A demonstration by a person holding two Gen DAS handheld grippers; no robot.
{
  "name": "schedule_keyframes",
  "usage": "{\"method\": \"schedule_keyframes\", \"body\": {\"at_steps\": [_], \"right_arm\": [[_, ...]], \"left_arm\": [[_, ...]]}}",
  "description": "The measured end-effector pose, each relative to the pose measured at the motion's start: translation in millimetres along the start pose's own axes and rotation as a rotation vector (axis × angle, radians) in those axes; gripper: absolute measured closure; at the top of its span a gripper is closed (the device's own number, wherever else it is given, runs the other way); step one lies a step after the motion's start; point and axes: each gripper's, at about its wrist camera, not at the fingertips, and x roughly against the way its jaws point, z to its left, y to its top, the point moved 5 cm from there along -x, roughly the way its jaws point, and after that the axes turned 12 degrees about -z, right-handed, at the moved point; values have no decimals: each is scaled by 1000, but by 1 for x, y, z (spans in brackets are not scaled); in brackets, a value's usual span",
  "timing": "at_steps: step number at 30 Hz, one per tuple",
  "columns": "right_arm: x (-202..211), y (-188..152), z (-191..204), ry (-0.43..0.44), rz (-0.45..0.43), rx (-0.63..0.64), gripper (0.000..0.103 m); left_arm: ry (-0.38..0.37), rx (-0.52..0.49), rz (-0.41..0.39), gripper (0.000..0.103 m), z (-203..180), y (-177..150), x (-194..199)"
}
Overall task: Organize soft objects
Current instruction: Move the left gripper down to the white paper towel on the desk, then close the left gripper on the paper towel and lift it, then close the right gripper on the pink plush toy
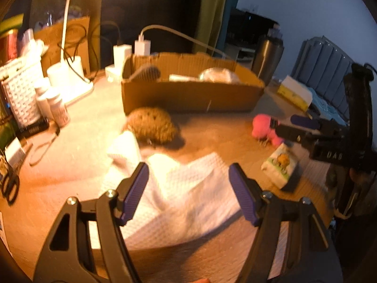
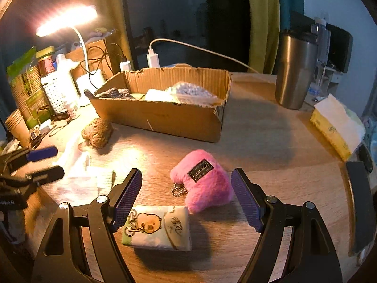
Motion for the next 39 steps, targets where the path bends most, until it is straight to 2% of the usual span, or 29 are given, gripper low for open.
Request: {"method": "schedule_keyframes", "body": {"at_steps": [7, 15, 20, 27, 29, 35, 37, 39], "right_arm": [[-12, -5, -3, 13, 23, -8, 22], [-25, -9, -4, 14, 48, -7, 22], [-28, -10, -6, 16, 57, -17, 22], [-30, -11, -4, 13, 66, -14, 22], [-31, -11, -4, 7, 70, -15, 22], [-34, -14, 0, 10, 91, -9, 24], [-35, -15, 2, 9, 101, -7, 42], [-36, -16, 2, 2, 110, -4, 54]], "left_arm": [[47, 9, 101, 31, 3, -18, -21], [105, -95, 127, 26, -10, -23, -28], [89, -76, 121, 28, -7, -22, -27], [56, -45, 100, 76, -3, -21, -21], [41, -37, 100, 83, -4, -22, -19], [-1, -23, 76, 86, -6, -25, -8], [-6, -14, 66, 86, -4, -25, -4], [-6, -8, 58, 86, -3, -24, 0]]}}
